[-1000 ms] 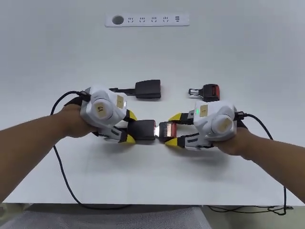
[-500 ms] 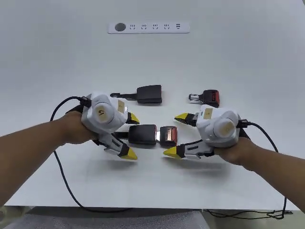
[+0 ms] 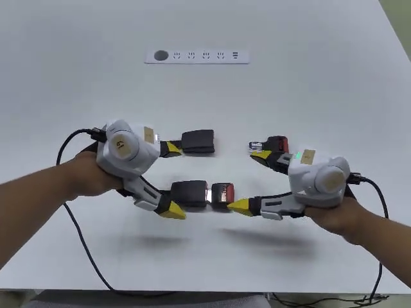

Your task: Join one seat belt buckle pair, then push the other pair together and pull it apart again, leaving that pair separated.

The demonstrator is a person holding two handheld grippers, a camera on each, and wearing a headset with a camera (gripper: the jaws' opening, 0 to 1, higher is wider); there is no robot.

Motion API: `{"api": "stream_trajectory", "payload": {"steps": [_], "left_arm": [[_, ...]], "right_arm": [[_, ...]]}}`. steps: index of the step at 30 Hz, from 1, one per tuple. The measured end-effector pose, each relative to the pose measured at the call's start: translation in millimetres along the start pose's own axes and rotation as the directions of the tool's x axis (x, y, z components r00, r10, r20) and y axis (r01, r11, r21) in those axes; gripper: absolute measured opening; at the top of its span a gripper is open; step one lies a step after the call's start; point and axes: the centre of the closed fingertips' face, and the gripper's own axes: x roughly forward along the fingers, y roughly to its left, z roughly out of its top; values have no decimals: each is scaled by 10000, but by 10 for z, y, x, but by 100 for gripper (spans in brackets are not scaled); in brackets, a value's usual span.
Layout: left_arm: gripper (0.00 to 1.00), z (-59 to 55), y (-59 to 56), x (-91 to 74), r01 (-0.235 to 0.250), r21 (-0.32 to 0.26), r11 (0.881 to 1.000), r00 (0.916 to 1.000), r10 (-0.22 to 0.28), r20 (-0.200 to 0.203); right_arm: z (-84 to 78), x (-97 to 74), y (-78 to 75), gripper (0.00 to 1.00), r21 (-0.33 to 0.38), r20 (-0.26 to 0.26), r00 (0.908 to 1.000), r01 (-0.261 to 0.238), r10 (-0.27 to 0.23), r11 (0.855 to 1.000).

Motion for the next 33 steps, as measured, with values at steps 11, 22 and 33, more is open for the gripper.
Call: {"api": "stream_trajectory", "payload": {"steps": [11, 22, 33], "left_arm": [[84, 197, 309, -119, -552, 1, 9985, 9982, 552, 253], [85, 249, 644, -36, -674, -38, 9977, 9973, 675, 273], [84, 176, 916, 211, -536, -189, 9984, 9986, 536, 5]], "right_arm": [[72, -254, -386, 69, -176, -18, 9992, 407, -407, 9990], [-73, -353, -868, 69, -132, -326, 9974, 633, -637, 9979], [-273, -262, -1140, 69, -57, -746, 9966, 344, -348, 9994]]}}
